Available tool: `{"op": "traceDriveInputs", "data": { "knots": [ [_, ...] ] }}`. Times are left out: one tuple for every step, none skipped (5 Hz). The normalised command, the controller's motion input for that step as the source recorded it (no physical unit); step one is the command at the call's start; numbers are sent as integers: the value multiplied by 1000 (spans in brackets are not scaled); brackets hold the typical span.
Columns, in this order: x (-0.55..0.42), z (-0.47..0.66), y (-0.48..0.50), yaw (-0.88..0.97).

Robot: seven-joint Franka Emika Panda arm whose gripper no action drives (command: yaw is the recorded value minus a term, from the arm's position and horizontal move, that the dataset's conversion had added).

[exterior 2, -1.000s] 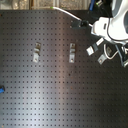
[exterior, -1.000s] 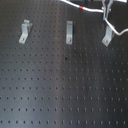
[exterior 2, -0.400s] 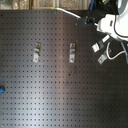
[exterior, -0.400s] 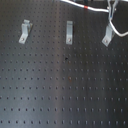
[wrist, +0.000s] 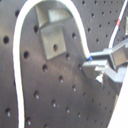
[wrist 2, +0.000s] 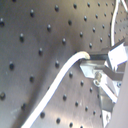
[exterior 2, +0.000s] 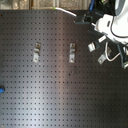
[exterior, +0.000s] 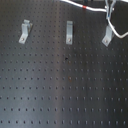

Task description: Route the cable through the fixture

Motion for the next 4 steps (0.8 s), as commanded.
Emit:
{"op": "traceDriveInputs", "data": {
  "knots": [
    [-73, 472, -106, 0],
    [-454, 153, 128, 191],
    [-113, -175, 265, 254],
    [99, -416, 209, 349]
  ]
}}
